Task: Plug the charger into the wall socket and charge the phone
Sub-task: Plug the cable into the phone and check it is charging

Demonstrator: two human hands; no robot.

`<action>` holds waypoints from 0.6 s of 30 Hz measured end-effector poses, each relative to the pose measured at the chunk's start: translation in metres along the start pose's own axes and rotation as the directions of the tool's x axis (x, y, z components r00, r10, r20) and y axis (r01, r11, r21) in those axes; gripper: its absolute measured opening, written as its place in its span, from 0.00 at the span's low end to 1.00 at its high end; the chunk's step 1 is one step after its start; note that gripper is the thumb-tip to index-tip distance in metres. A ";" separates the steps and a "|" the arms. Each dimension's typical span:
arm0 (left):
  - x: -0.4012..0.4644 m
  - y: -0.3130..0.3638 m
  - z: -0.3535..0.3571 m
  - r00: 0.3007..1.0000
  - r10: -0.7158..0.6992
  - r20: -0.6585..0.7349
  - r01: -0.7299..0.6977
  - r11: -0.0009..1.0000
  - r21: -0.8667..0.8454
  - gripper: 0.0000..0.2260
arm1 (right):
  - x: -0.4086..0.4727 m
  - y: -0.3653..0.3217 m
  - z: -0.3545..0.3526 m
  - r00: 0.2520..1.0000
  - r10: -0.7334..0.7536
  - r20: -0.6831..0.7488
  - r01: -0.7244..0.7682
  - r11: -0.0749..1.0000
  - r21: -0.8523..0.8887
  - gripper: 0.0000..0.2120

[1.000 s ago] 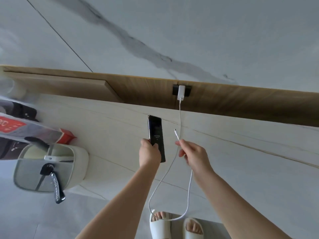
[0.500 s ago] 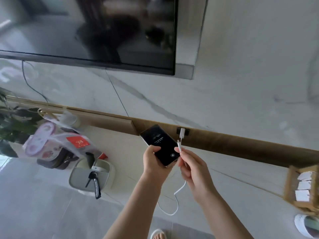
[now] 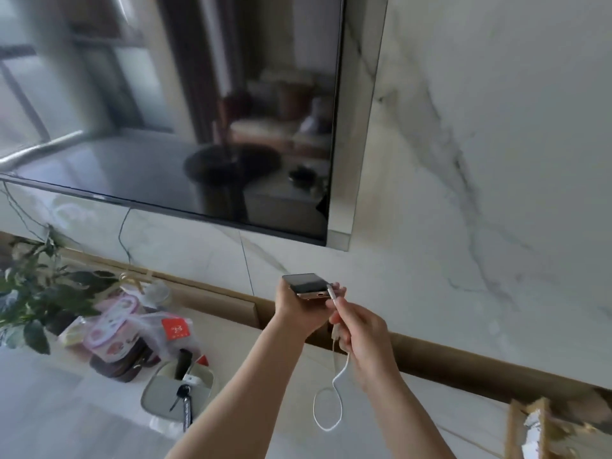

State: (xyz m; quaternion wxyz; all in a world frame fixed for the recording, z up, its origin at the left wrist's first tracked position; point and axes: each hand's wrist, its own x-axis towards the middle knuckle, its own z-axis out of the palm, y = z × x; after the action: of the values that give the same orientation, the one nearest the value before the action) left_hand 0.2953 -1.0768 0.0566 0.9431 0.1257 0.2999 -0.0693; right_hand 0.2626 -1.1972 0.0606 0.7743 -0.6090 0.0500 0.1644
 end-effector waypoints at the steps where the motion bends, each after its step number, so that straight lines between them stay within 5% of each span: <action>1: -0.006 0.000 0.009 1.000 0.007 -0.004 -0.007 1.000 -0.005 0.22 | -0.004 -0.003 0.002 1.000 -0.013 -0.001 0.013 1.000 -0.020 0.12; 18: -0.019 -0.012 0.053 0.999 -0.029 0.019 0.027 0.996 0.089 0.22 | -0.020 -0.042 0.008 0.998 -0.050 -0.027 0.049 0.998 -0.050 0.17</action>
State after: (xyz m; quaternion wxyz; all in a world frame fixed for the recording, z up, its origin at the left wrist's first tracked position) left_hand 0.3067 -1.1017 0.1075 0.9385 0.1626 0.2887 -0.0970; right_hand 0.2562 -1.2020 0.1075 0.7620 -0.6313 0.0418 0.1379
